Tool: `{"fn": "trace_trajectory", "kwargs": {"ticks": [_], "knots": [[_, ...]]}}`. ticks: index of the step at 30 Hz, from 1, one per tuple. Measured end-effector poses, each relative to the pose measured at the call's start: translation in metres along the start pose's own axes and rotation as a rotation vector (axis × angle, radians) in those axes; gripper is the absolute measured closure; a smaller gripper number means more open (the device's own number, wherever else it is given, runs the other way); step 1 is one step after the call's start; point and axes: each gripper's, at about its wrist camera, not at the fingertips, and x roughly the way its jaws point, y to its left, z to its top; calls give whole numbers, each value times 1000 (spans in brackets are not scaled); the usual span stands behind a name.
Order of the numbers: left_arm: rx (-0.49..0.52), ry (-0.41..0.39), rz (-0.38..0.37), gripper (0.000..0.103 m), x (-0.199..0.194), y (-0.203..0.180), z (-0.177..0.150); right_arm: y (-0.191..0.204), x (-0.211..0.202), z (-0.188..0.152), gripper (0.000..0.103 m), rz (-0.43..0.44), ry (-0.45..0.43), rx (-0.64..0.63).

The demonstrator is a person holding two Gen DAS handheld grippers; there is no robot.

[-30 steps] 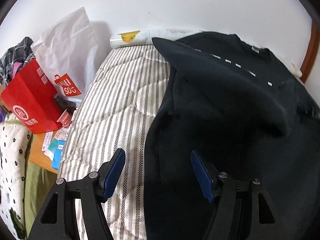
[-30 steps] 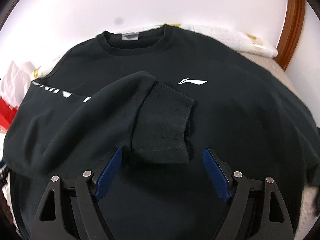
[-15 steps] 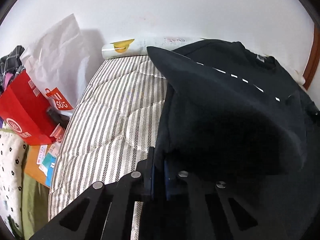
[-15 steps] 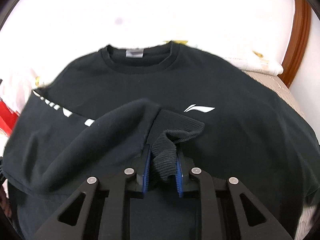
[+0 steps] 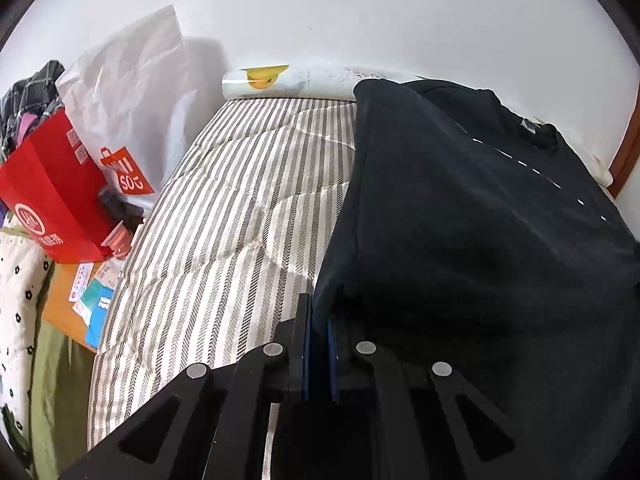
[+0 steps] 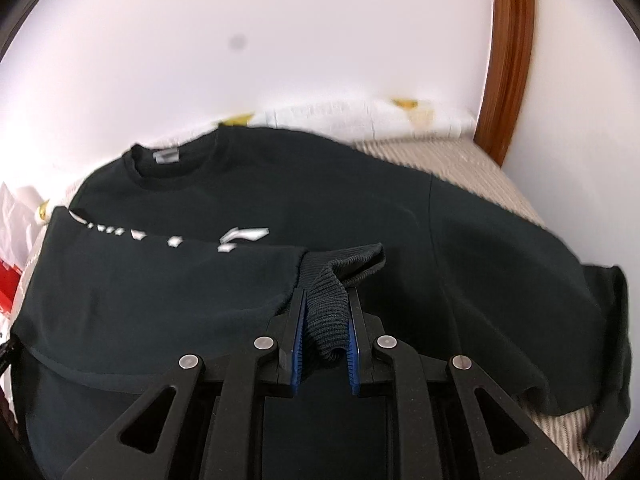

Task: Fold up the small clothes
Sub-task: 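Grasp the other sleeve cuff with the right gripper, then fold the held sleeve across the body with the right gripper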

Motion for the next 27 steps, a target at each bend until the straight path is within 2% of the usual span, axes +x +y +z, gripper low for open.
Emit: {"fn": "trace_trajectory", "kwargs": {"ticks": [4,7,9,10,12,15,17,19,21,24,26,27], "knots": [[-5,9,2,95,-2,0,-2,0,9,-15,83,-27,45,-30],[16,17,28,93,-6,-3,-3,-12,7,-20,80,-37,50,-4],[18,20,20,93,-11,-4,-5,-19,-3,-22,79,-81,34,12],[18,22,13,93,-14,-4,-6,-20,-9,-23,75,-94,11,10],[18,23,12,91,-19,-6,-8,-20,-11,-23,75,-77,2,-2],[15,26,1,83,-26,-9,-11,-17,-1,-25,75,-36,23,-16],[13,25,2,80,-31,-13,-12,-18,12,-28,75,-59,59,-17],[14,25,-6,75,-37,-18,-12,-21,5,-27,74,-62,60,-8],[13,24,-23,65,-43,-27,-11,-25,-10,-25,74,-66,49,-3],[27,7,-83,49,-54,-50,-4,-45,-43,-30,66,-68,5,-13],[54,-7,-103,41,-61,-66,-1,-77,-65,-40,44,-114,-14,16],[70,-17,-110,40,-65,-76,1,-93,-74,-45,40,-151,-28,34]]}}
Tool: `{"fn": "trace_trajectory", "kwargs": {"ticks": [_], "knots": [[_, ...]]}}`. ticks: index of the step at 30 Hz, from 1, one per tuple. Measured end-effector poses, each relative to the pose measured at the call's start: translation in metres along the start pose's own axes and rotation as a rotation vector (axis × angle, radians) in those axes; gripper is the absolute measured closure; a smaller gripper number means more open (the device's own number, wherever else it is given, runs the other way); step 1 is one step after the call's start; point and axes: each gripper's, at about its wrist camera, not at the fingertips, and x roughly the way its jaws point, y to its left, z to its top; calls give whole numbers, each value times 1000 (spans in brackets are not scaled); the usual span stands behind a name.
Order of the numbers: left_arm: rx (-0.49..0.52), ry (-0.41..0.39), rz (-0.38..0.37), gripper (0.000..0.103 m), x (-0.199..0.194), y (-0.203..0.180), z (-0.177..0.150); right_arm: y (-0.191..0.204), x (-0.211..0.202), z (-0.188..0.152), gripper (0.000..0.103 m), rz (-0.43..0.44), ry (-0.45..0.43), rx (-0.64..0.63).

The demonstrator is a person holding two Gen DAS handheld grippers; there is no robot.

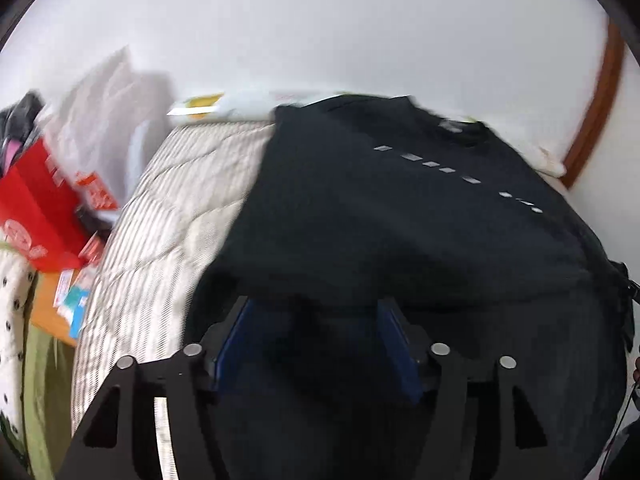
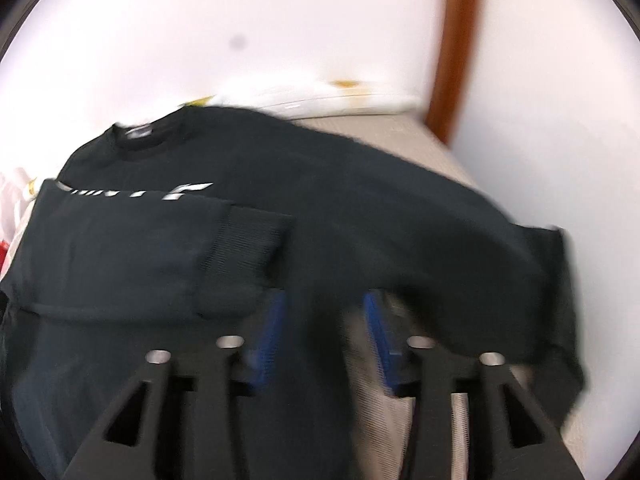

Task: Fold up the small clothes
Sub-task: 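Fold the held sleeve across the body with the right gripper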

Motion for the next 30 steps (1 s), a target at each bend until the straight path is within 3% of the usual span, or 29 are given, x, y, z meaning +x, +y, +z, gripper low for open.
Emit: {"fn": "trace_trajectory", "kwargs": {"ticks": [2,5,8,12,19,21,22,24,25,30], "knots": [[28,-15,-14,35,-4,-20,4,-39,-10,-14,31,-97,-10,19],[56,-24,-46,34,-8,-50,5,-88,-9,-39,30,-197,33,32],[79,-16,-58,34,-8,-74,4,-120,0,-63,30,-187,92,72],[108,5,-56,34,-10,-98,-1,-129,10,-86,30,-137,107,81],[93,4,-17,34,-23,-86,-8,-133,13,-93,29,-129,66,106],[72,10,-11,34,-26,-75,-12,-133,10,-94,40,-151,51,94],[62,14,-9,34,-28,-68,-14,-135,10,-94,50,-159,44,90],[52,19,5,34,-31,-56,-18,-134,12,-90,83,-161,34,69],[47,18,16,34,-32,-49,-21,-133,11,-88,93,-154,43,65],[22,4,29,34,-42,-24,-30,-118,-9,-71,94,-173,12,48]]}}
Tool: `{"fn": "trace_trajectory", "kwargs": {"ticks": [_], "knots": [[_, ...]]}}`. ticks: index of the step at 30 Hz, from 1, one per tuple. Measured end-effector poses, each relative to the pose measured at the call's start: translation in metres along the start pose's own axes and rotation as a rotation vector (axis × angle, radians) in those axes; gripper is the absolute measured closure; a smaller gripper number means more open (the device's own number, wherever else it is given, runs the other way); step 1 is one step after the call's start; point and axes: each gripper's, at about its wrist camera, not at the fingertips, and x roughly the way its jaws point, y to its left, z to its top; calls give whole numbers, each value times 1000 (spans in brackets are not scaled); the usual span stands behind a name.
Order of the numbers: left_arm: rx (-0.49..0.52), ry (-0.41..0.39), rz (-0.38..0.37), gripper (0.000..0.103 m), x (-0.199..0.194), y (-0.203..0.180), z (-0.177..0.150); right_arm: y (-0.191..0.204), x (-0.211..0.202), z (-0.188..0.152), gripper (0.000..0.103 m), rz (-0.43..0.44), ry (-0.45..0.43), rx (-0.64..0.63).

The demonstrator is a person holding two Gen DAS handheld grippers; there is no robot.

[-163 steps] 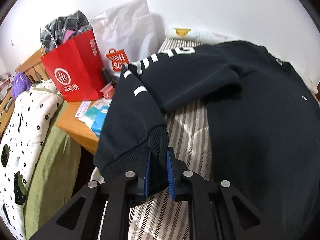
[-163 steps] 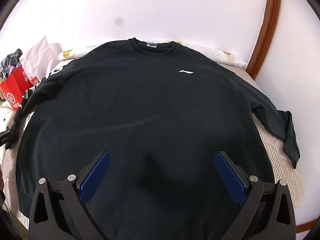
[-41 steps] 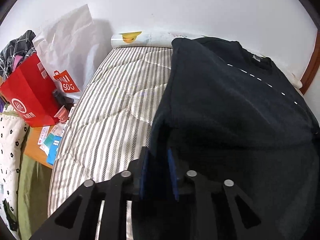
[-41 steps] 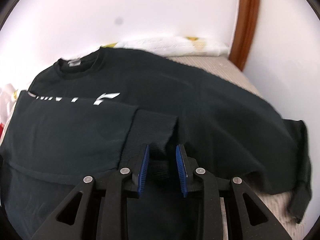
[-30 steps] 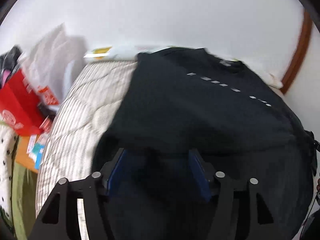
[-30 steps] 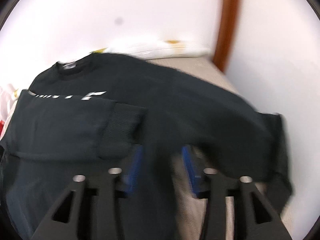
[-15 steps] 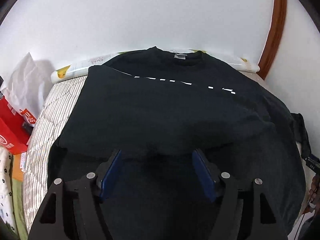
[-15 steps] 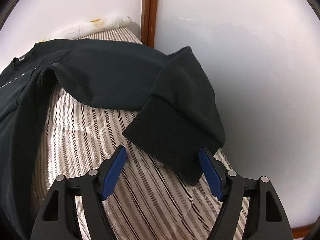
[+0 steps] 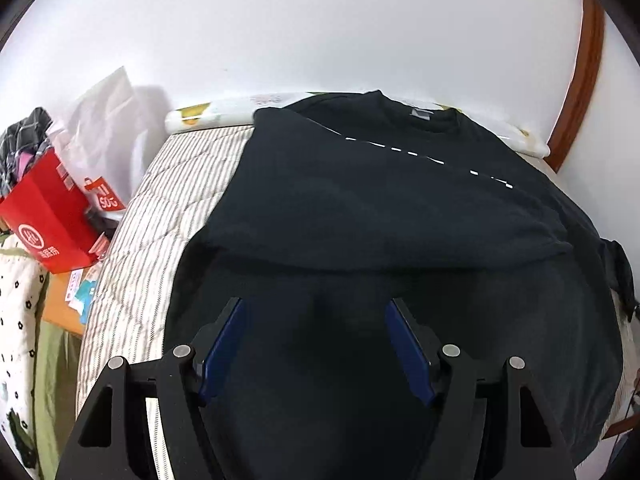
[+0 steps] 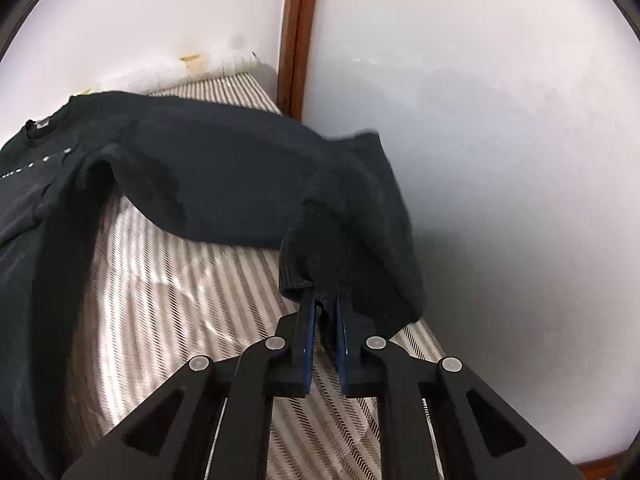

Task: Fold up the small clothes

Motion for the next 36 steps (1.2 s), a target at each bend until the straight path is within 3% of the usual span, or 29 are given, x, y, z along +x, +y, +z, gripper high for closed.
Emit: {"fn": "trace_trajectory", "kwargs": {"ticks": [4,8,17,28,36], "knots": [[-21,-10,-4,34,-3,16,-4,20,-32,25,94,57,-64,13],[-62,-13,-34,34,-3,35,-7,56,-68,58,94,173,-123,37],[-111,16,-87,34,8,78,-17,197,-107,107,94,385,-185,-68],[-140,30,-101,34,29,105,-14,366,-108,98,94,604,-151,-174],[-144,34,-106,34,41,105,-7,445,-107,89,94,738,-134,-266]]}}
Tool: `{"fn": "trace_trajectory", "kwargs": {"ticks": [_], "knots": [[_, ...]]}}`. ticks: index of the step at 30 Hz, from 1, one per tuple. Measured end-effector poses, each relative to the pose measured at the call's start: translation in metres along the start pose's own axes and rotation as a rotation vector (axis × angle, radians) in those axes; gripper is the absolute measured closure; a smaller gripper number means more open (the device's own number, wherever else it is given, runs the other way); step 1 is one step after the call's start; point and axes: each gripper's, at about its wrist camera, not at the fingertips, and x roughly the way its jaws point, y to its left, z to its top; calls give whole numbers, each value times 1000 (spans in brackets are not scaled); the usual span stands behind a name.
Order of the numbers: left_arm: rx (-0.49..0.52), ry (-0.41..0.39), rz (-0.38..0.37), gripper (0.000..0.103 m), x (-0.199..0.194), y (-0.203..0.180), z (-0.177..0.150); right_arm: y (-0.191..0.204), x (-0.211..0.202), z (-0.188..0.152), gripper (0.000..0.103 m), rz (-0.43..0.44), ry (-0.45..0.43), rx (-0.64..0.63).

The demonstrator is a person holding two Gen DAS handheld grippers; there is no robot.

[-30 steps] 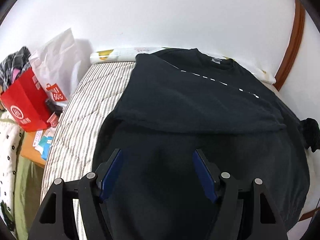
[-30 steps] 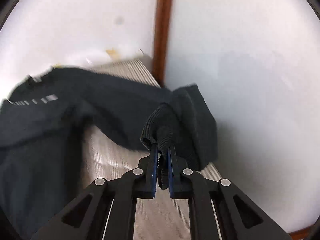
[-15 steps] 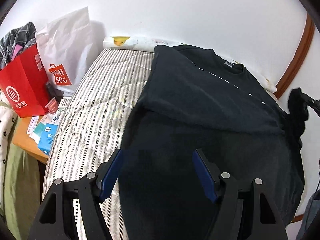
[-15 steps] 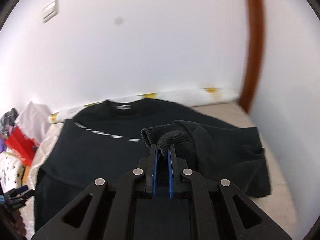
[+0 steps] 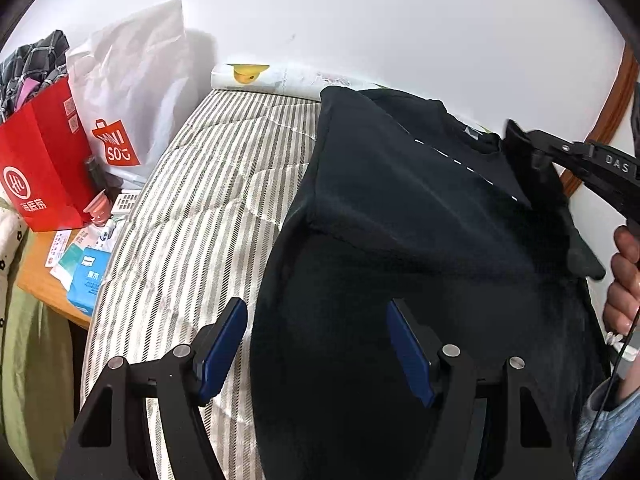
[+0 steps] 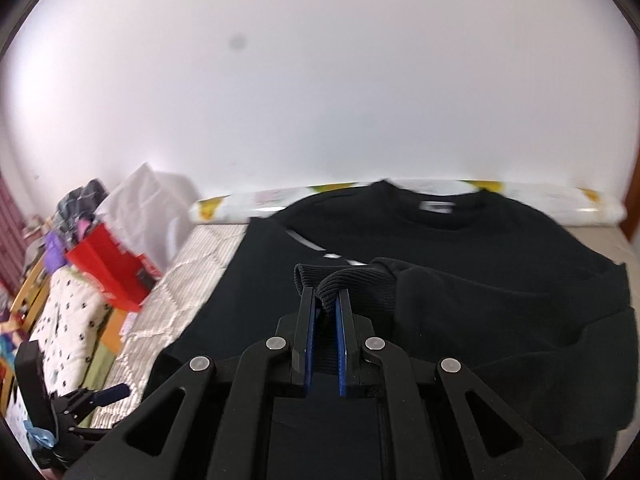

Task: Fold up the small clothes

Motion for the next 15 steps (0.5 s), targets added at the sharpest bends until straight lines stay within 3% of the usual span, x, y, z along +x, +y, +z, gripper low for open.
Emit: {"fn": "trace_trajectory", "kwargs": {"ticks": [3,6,7,10,15], "knots": [[-2,4,2,34,6,-5,4,8,16,-3,94,53,36,-24],[-3,14,-1,34,11,-12,8,12,28,-14,87,80,101,-57],[-2,16,-7,34,14,-15,10,10,27,-19,79,72,110,-71],[22,16,-33,34,19,-29,17,-8,7,-34,67,0,88,-100],[71,6,-75,35,32,-59,38,-71,-41,-54,67,-131,59,-66]]}}
